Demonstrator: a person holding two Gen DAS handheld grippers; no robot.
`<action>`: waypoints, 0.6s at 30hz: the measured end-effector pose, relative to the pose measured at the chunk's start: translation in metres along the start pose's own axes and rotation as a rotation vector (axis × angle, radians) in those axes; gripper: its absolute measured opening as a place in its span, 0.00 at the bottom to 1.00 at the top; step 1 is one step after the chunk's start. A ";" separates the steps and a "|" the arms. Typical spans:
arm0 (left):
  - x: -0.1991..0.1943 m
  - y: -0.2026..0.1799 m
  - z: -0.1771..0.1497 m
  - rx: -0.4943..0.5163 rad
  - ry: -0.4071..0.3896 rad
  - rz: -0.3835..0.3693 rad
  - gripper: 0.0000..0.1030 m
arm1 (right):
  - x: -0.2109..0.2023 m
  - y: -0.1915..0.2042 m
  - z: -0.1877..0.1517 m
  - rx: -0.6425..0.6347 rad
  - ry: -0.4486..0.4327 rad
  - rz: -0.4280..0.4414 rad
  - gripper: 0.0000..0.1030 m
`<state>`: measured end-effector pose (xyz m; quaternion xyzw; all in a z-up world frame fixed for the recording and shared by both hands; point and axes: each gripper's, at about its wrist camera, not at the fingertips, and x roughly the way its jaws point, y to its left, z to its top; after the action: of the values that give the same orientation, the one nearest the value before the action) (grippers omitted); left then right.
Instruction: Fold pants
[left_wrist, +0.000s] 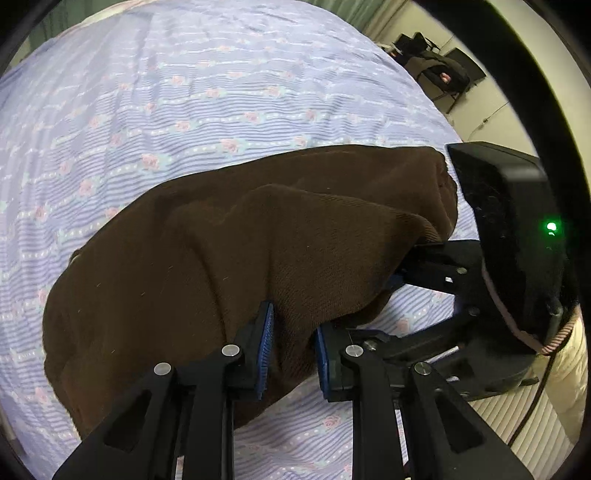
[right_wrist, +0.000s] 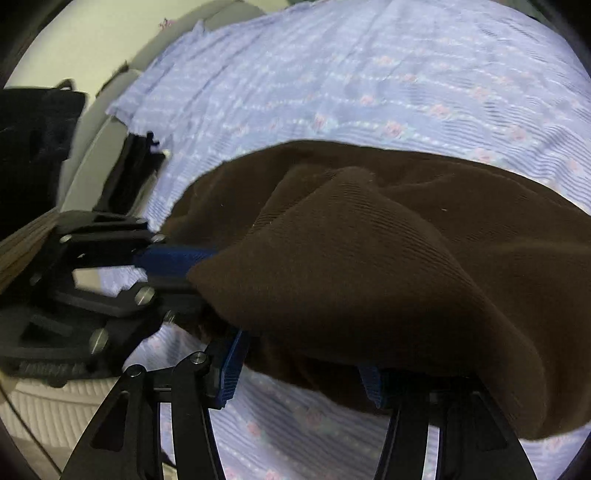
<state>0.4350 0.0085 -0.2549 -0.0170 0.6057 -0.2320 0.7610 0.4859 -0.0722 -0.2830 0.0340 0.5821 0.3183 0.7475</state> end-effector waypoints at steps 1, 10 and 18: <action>-0.004 0.003 -0.003 -0.015 -0.009 0.001 0.31 | 0.004 0.001 0.001 -0.007 0.002 0.005 0.54; -0.071 0.111 -0.082 -0.446 -0.190 0.167 0.61 | 0.035 -0.009 -0.013 0.083 0.027 -0.011 0.34; -0.059 0.138 -0.113 -0.486 -0.148 0.225 0.62 | 0.007 0.039 -0.056 -0.002 -0.031 -0.198 0.20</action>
<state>0.3660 0.1822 -0.2738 -0.1486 0.5844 0.0081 0.7977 0.4196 -0.0554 -0.2900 -0.0195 0.5706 0.2429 0.7842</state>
